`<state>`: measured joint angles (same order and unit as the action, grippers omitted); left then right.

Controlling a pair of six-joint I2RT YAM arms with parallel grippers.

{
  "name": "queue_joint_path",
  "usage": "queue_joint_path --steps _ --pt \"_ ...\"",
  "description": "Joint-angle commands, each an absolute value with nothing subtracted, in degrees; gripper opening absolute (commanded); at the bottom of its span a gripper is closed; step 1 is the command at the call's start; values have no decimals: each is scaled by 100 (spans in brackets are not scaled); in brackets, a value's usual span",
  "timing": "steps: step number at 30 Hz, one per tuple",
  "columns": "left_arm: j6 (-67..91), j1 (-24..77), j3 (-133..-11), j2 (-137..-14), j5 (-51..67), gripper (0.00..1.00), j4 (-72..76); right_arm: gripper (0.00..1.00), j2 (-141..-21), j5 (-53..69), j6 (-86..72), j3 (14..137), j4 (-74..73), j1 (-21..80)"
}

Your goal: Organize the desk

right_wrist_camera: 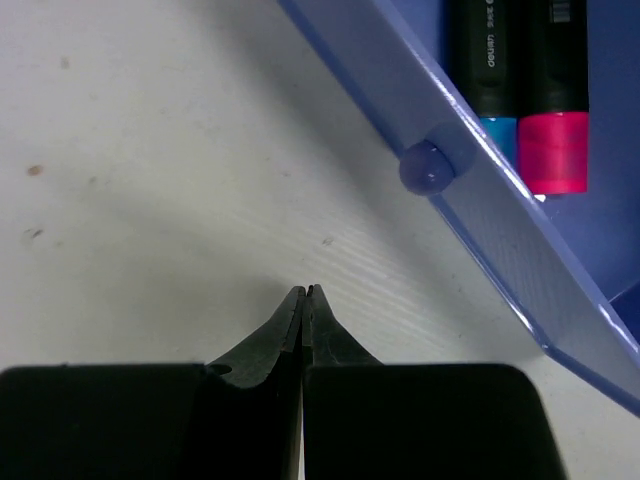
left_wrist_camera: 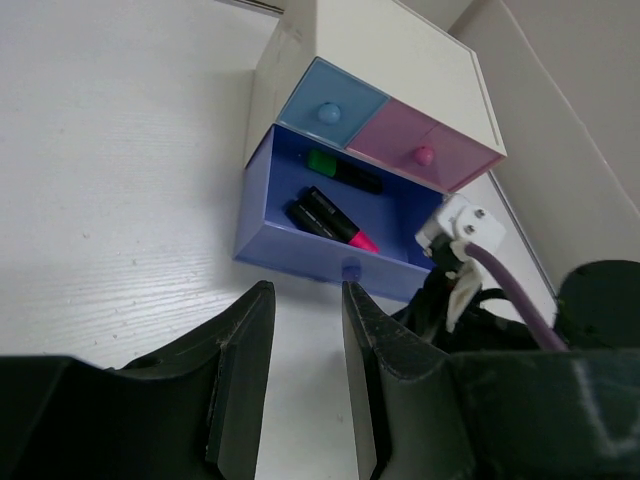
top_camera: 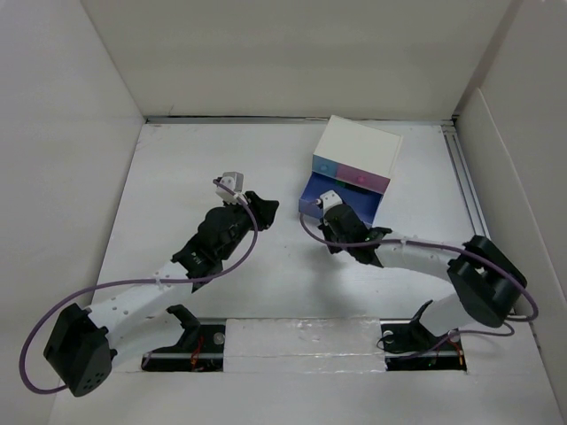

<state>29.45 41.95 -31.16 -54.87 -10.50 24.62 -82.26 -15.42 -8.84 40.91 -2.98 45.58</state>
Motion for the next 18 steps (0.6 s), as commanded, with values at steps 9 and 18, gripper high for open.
queue_joint_path --steps 9,18 --pt "2918 4175 -3006 -5089 -888 29 2707 0 -8947 -2433 -835 4912 350 3991" --pt "2900 4175 -3006 -5089 -888 29 2716 0 -9184 -2900 -712 5159 896 3446"
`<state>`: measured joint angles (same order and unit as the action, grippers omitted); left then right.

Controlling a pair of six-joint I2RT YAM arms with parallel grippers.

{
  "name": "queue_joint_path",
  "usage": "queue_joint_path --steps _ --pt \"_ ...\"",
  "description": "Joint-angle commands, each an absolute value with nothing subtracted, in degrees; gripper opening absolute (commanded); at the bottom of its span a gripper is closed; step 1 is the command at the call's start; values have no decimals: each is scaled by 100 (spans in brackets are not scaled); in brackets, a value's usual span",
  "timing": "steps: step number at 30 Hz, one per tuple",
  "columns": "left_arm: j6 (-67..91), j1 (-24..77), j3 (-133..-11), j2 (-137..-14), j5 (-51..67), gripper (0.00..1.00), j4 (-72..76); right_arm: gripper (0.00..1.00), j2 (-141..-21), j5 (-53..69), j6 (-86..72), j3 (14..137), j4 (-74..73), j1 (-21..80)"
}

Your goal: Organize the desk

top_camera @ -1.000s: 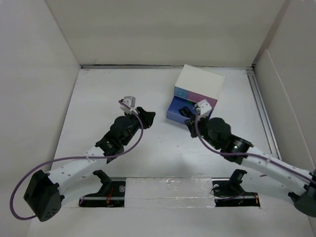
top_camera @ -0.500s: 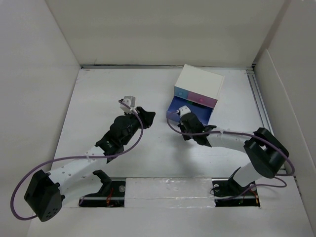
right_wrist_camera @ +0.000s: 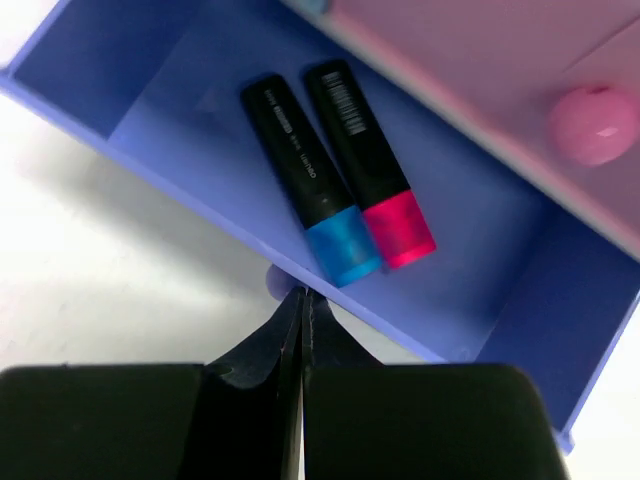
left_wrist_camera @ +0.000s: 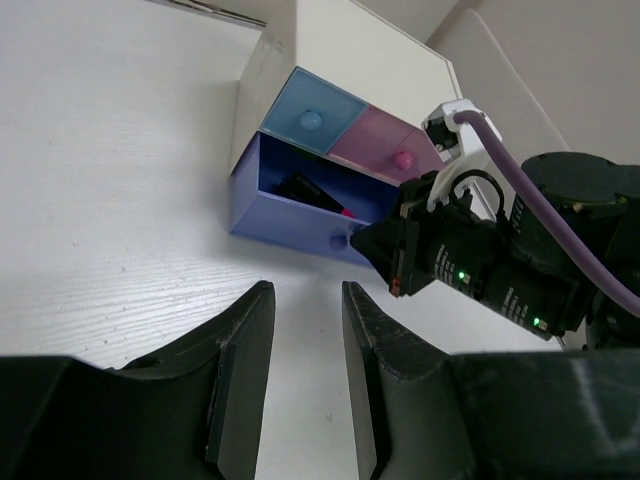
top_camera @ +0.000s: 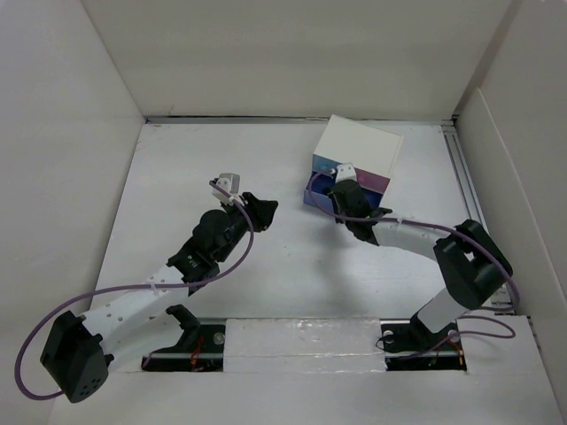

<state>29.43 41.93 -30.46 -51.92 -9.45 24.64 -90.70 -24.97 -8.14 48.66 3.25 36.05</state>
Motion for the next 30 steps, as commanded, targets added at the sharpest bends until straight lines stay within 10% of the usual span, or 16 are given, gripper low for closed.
queue_joint_path --steps 1,30 --pt "2909 4175 -3006 -5089 -896 29 2698 0 -9237 -2935 -747 5229 888 3445" --pt "2892 4175 -3006 -5150 -905 30 2742 0 -10213 -4385 -1467 6249 343 3111"
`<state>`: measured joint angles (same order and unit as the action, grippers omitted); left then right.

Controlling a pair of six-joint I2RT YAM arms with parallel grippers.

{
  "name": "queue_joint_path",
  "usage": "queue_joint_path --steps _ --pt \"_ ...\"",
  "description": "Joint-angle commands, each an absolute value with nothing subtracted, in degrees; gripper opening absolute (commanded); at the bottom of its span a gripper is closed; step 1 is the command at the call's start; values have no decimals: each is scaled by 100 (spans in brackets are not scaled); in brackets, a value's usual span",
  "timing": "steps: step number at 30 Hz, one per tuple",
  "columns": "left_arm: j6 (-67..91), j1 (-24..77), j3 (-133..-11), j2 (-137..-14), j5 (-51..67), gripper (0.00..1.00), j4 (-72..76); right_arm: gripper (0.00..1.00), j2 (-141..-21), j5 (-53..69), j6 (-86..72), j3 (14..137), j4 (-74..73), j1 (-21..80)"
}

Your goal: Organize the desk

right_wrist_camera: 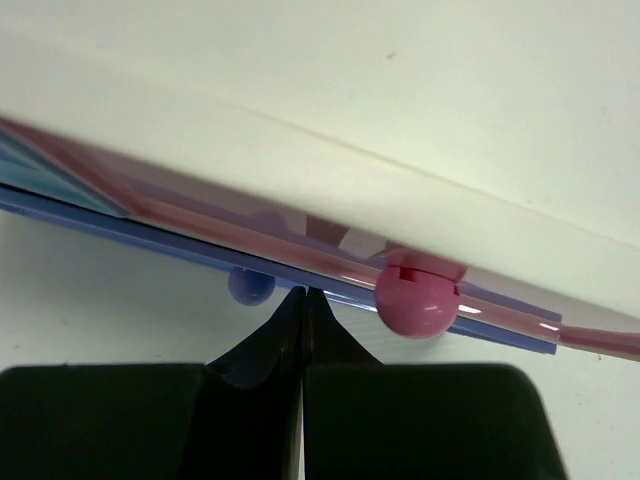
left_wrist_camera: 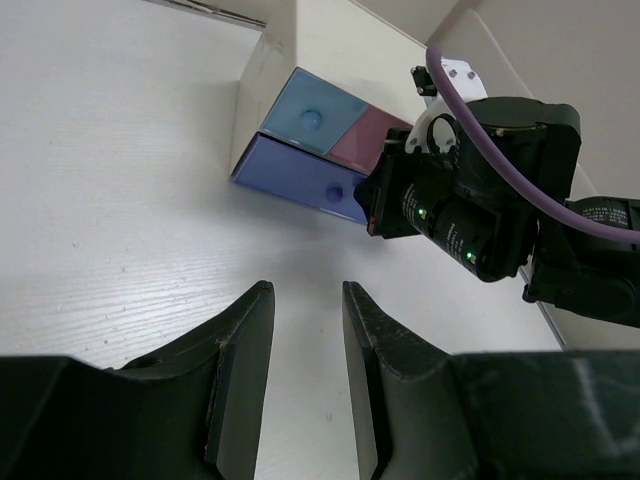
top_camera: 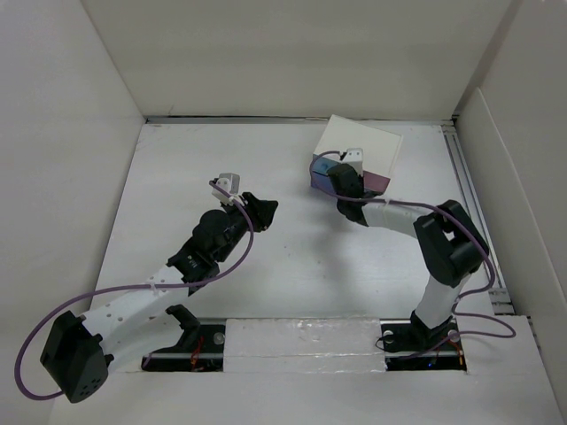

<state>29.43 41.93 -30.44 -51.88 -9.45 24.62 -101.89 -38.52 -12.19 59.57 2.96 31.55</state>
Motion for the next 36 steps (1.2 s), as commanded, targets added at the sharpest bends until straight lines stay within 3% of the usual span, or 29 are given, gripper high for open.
queue_joint_path --steps 1,8,12,13,14,16,17,19,22,23,29,36 --pt "2892 4175 -2997 -5159 -905 29 2742 0 -10248 -4447 -1503 6275 282 3111" --pt "2892 4175 -3006 -5150 -940 30 2725 0 -10275 -4562 -1556 6390 220 3164" --pt "2883 4175 -2997 -5124 -949 30 2733 1 -9566 -4035 -1503 5996 272 3532" --pt "2883 4175 -2980 -5115 -941 31 2733 8 -9389 -3912 -1503 5898 299 3629" --pt "2874 4175 -2979 -5115 -940 31 2733 26 -9213 -3676 -1503 5810 299 3726" --pt "2857 4175 -2971 -5106 -923 35 2751 43 -8783 -3464 -1503 5617 194 4058" --pt "2856 4175 -2962 -5089 -923 36 2760 60 -8650 -3306 -1486 5581 115 4191" --pt "2848 4175 -2962 -5063 -888 39 2760 67 -8256 -3191 -1494 5529 -243 4585" --pt "2839 4175 -2927 -5001 -835 44 2777 68 -7728 -3217 -1468 5266 -517 5052" --pt "2830 4175 -2935 -4984 -835 44 2777 100 -7273 -3234 -1450 5186 -588 5323" --pt "2821 4175 -2786 -4650 -843 47 2847 100 -5320 -2719 -1354 4607 -1212 5774" --pt "2795 4122 -2549 -3501 -1160 47 2760 100 -2183 -2135 -835 4123 -1239 5827"
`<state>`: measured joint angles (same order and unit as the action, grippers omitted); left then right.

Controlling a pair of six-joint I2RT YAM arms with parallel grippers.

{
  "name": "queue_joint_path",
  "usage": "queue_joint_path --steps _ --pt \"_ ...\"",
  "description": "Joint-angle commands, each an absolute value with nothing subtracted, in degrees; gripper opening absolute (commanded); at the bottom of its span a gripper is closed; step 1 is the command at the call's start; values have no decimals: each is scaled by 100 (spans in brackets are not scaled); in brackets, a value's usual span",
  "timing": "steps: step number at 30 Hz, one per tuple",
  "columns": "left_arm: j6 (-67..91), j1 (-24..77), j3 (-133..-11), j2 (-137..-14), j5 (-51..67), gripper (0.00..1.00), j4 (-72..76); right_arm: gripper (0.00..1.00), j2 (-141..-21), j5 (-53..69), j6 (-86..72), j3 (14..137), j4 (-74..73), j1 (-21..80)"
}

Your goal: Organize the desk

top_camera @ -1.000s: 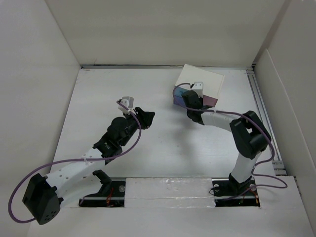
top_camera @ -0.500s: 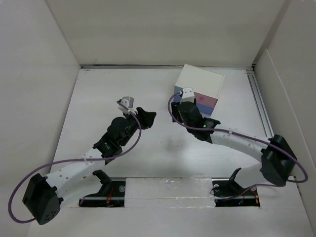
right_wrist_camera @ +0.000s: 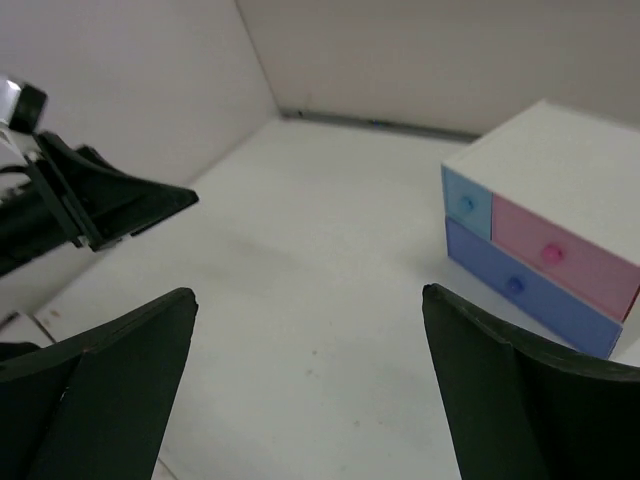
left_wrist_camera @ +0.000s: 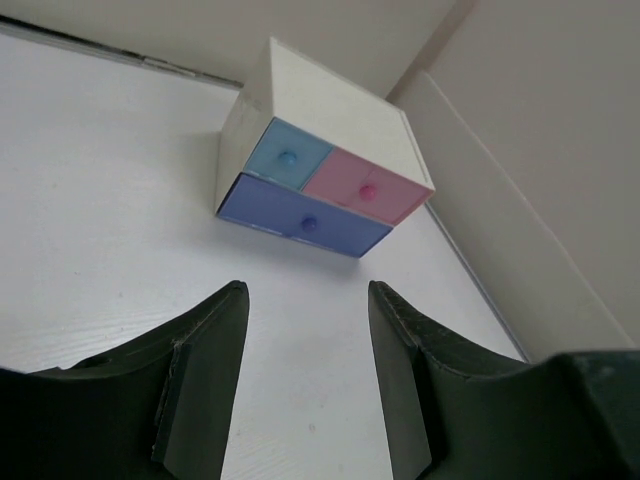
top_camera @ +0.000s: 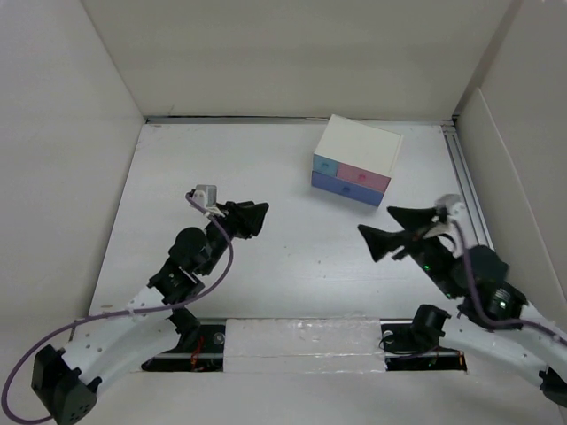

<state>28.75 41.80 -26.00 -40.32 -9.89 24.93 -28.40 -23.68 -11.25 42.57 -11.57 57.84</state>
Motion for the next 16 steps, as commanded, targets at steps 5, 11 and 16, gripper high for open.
queue_joint_path --steps 5,11,16 --pt "3075 4323 -2365 -2445 -1520 48 2304 100 -511 -2434 -677 4140 -1467 5827" --pt "3357 4324 -2399 -1556 -1547 50 1689 100 -631 -2417 -869 4279 -1818 5827" --pt "3507 4324 -2592 -1406 -1354 64 1276 100 -1027 -2276 -940 4359 -1723 5827"
